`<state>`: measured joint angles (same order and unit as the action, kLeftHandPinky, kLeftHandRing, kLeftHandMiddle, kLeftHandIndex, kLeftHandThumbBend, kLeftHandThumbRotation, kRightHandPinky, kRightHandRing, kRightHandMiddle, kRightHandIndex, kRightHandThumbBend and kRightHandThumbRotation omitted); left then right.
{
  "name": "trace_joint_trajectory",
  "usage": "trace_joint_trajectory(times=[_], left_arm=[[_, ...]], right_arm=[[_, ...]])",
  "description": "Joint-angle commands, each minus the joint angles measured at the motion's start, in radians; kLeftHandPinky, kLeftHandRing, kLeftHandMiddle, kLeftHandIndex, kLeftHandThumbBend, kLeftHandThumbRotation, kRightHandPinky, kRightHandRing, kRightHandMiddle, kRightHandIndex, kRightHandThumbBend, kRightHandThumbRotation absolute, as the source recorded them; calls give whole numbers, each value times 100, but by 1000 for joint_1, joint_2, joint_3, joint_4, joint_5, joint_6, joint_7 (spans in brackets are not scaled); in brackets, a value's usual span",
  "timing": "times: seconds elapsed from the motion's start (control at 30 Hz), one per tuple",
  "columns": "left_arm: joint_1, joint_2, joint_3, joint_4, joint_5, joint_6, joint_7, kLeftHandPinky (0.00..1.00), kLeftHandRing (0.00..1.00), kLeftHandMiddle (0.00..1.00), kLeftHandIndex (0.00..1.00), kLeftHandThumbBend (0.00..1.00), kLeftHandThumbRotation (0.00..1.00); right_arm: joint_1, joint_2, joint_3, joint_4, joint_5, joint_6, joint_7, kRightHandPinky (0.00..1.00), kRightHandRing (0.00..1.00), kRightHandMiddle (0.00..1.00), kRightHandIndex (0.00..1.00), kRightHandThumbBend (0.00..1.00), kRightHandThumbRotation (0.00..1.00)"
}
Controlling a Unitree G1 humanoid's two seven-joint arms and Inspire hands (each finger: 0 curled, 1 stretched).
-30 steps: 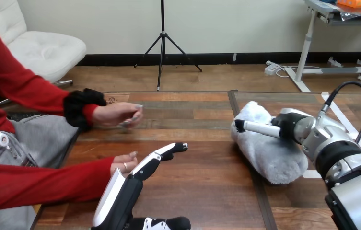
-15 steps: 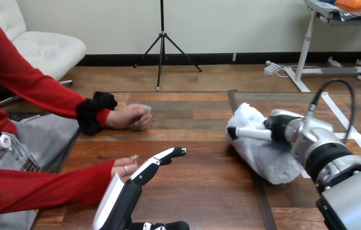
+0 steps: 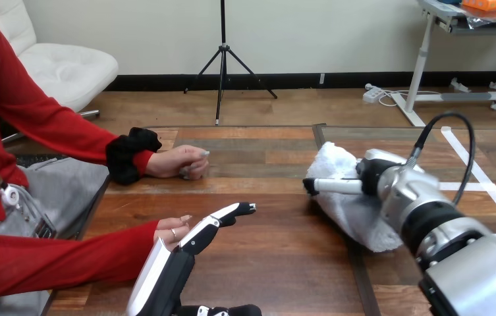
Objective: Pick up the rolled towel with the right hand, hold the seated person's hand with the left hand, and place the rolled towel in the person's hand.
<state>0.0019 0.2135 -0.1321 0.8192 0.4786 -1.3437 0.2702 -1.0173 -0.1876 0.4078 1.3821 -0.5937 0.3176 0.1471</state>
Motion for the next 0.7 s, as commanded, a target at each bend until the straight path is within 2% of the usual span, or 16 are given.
trace_joint_trajectory(times=[0.0,0.07,0.27,0.3,0.37,0.47,0.57,0.67], left_arm=[[-28,-2,18,-54,-30,-14,-4,81,85,83,82,100,75],[-26,-1,18,-56,-31,-13,-5,81,85,83,82,100,75],[-23,2,25,-65,-21,-8,-3,81,85,83,82,100,76],[-23,3,25,-65,-21,-8,-4,81,85,83,82,100,76],[-23,5,24,-66,-24,-7,-6,81,85,83,82,100,76],[-22,7,22,-67,-27,-5,-10,81,85,84,82,100,76],[-21,8,23,-68,-30,-3,-13,82,86,84,82,100,76],[-21,9,24,-70,-32,-1,-15,82,85,84,82,100,76]], right_arm=[[13,38,-27,-17,29,-8,-50,22,38,61,97,91,14],[22,37,-28,-18,33,-21,-62,21,34,55,96,90,9],[43,31,-30,-14,31,-58,-81,21,32,47,88,89,2],[46,29,-29,-14,30,-66,-84,21,30,44,83,89,1],[53,23,-27,-14,28,-87,-91,20,29,42,79,89,1],[63,15,-30,-16,29,-119,-107,21,30,42,70,89,0],[70,8,-42,-18,39,-143,-126,26,36,45,60,89,0],[74,0,-52,-19,50,-161,-138,29,38,46,56,88,0]])
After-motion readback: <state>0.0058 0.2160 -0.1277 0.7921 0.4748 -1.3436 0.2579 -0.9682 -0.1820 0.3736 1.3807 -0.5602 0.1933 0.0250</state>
